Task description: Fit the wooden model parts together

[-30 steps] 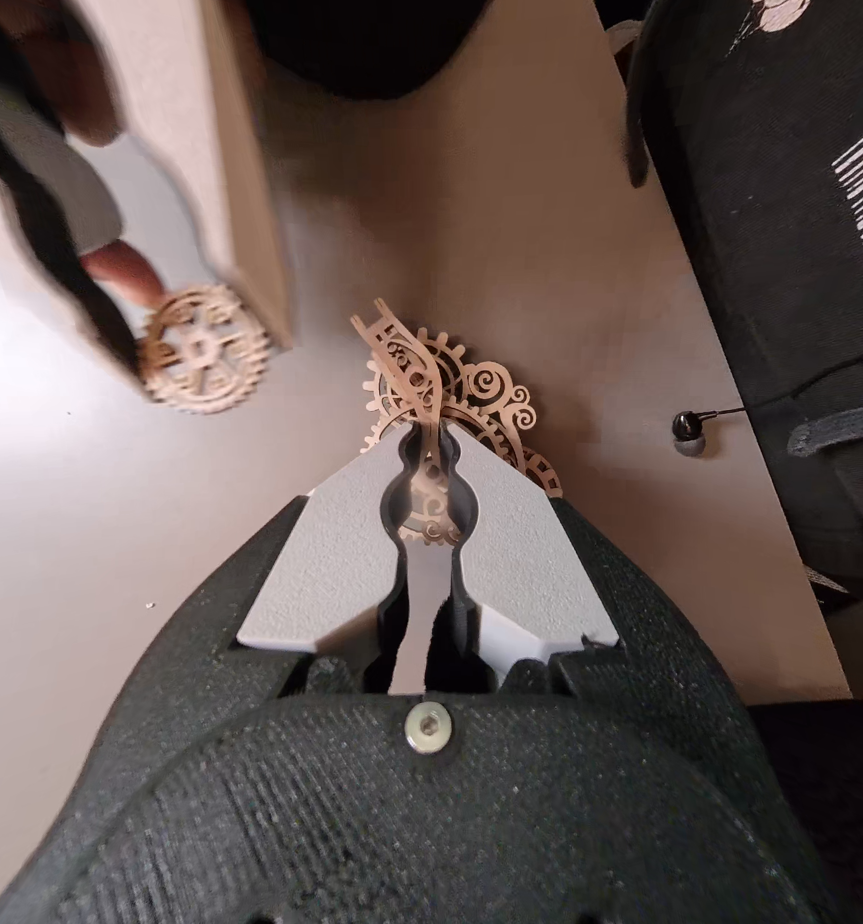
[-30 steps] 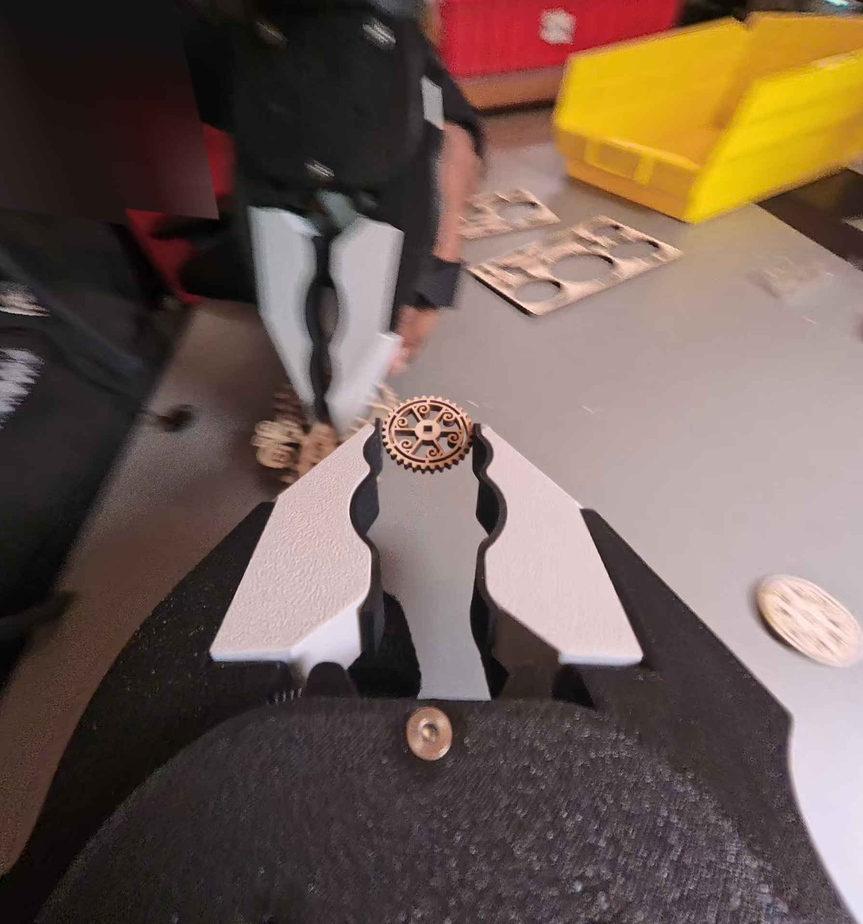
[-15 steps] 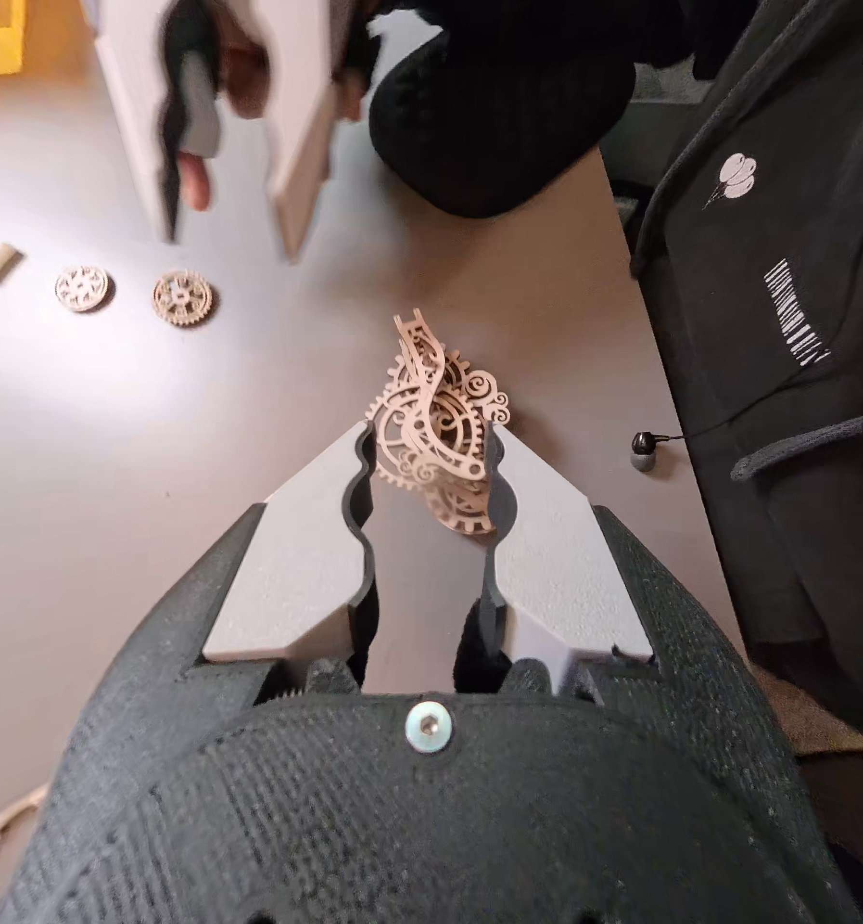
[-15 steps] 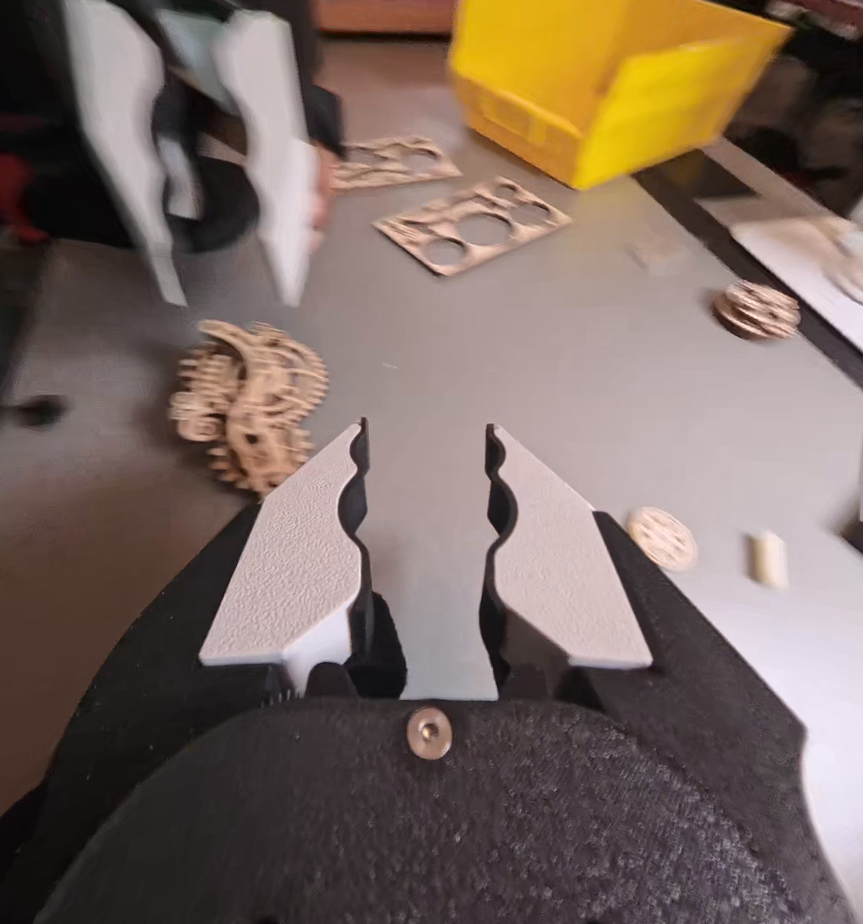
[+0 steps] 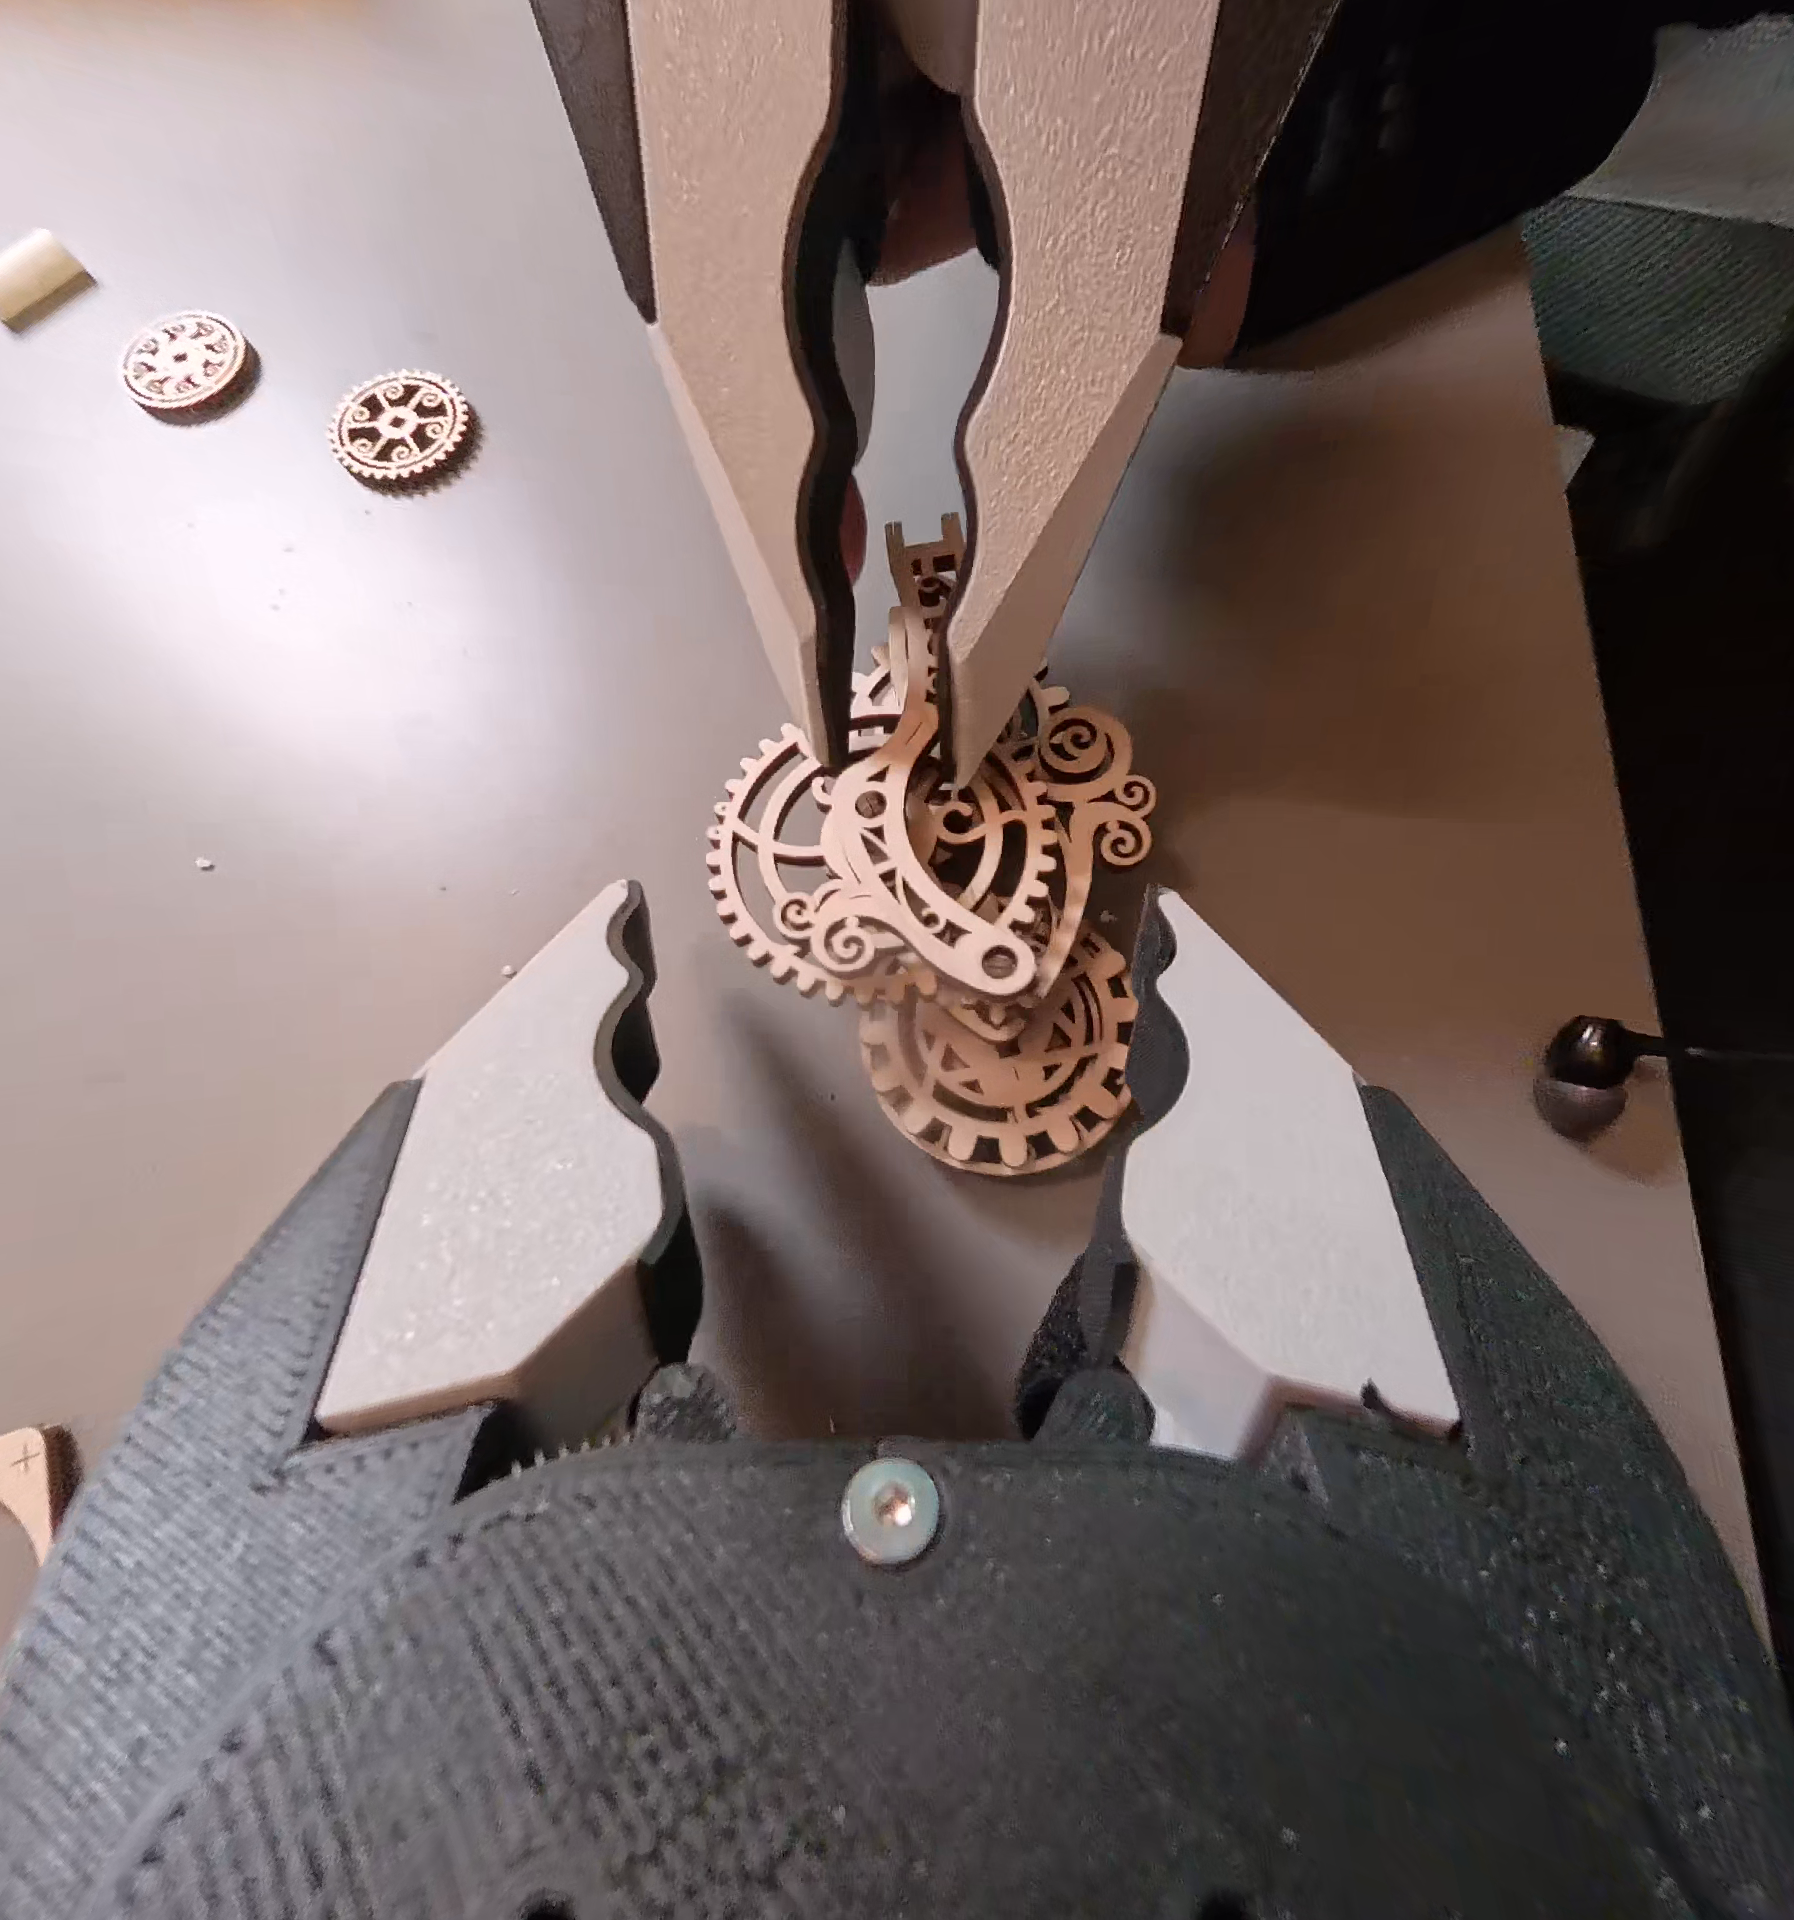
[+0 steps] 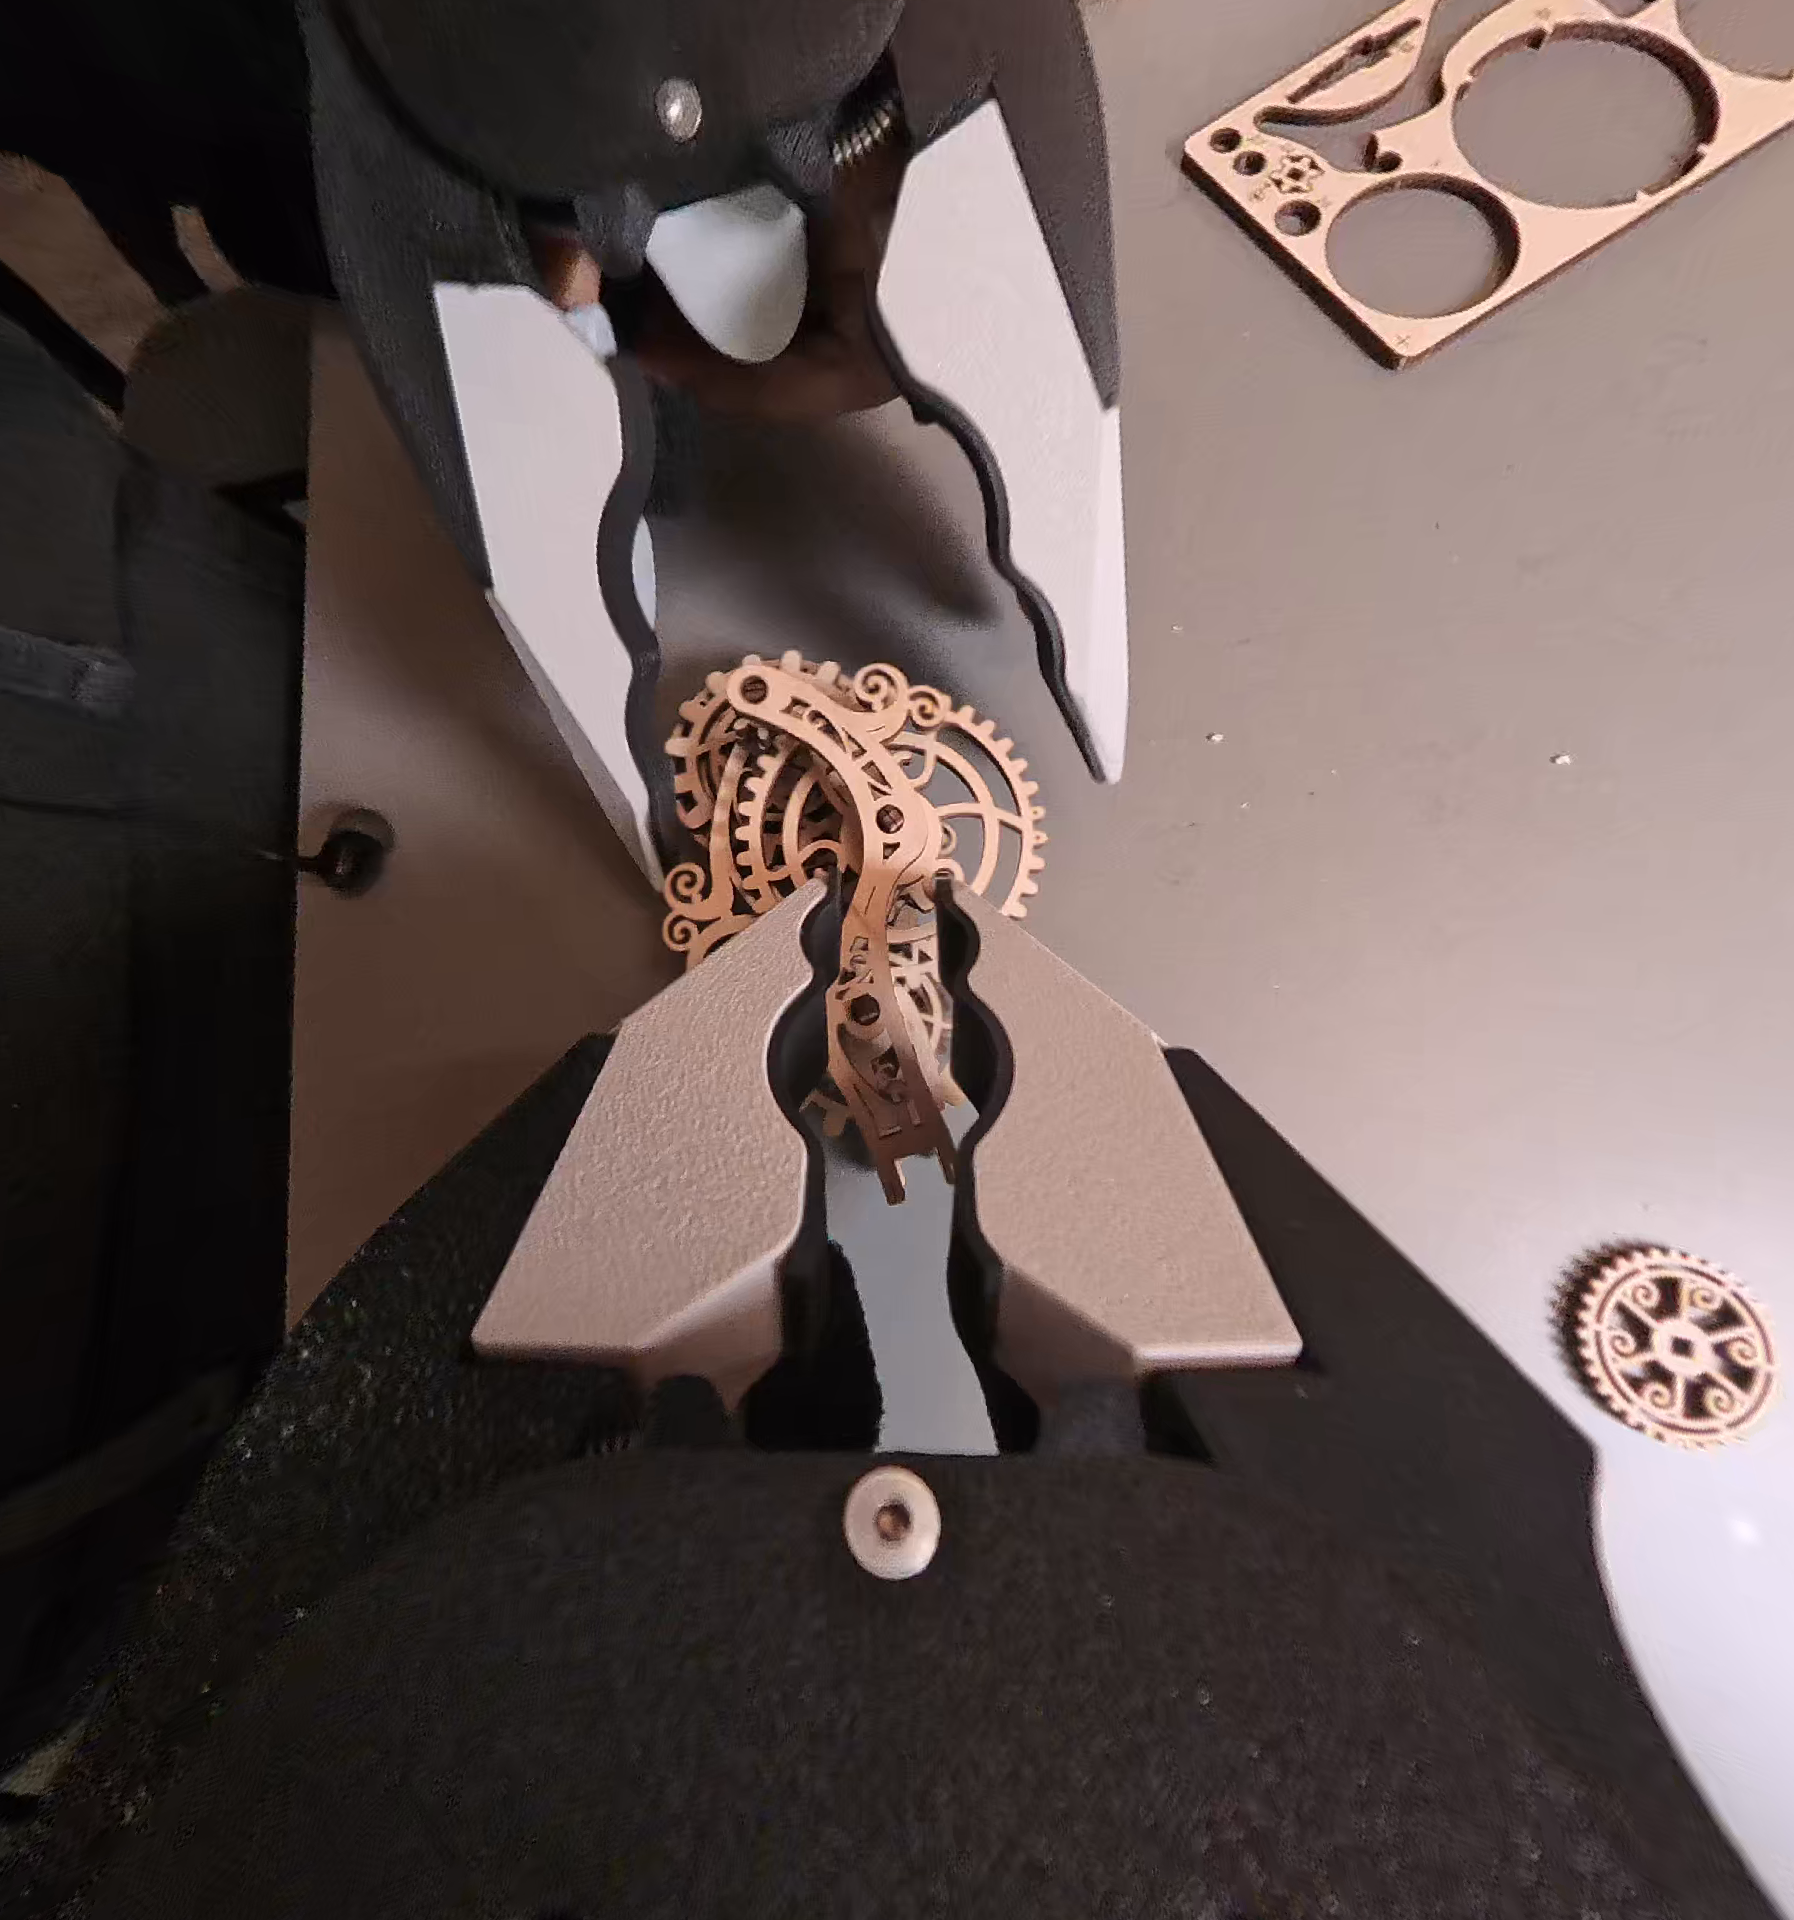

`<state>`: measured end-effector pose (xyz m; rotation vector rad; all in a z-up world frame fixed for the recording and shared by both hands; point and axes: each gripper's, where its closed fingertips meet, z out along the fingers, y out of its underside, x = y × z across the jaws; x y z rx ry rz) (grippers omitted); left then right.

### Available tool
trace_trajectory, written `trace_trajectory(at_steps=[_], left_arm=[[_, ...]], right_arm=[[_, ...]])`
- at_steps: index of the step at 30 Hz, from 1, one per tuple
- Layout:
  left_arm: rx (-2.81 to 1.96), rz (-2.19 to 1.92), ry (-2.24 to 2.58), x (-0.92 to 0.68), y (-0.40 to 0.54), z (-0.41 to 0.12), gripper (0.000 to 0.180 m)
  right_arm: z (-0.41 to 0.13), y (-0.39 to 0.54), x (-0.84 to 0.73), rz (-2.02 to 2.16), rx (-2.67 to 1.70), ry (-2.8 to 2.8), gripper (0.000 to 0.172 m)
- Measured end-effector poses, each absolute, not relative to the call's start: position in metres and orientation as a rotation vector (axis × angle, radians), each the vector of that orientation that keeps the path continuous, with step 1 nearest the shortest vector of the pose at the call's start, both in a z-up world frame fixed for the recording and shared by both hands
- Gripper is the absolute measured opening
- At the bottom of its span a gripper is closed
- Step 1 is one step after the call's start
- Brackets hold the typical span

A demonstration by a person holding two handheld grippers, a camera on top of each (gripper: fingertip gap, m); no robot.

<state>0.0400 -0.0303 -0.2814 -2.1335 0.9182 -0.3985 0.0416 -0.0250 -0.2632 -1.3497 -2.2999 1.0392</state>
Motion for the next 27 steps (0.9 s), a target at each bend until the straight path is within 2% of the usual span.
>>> trace_trajectory(at_steps=[3, 23, 25, 27], left_arm=[[-2.139, -0.384, 0.964, 0.040, -0.027, -0.289, 0.077], [-2.156, -0.466, 1.097, 0.037, -0.003, -0.291, 0.072], [-2.164, -0.476, 1.103, 0.035, -0.004, -0.292, 0.072], [-2.149, -0.505, 1.090, 0.035, -0.004, -0.291, 0.072]], right_arm=[[-0.263, -0.026, 0.040, 1.042, -1.353, -2.292, 0.007], [-0.254, 0.000, 0.042, 0.988, -1.459, -2.235, 0.006], [-0.256, 0.003, 0.041, 0.947, -1.440, -2.249, 0.008], [-0.253, 0.008, 0.043, 0.929, -1.403, -2.268, 0.019]])
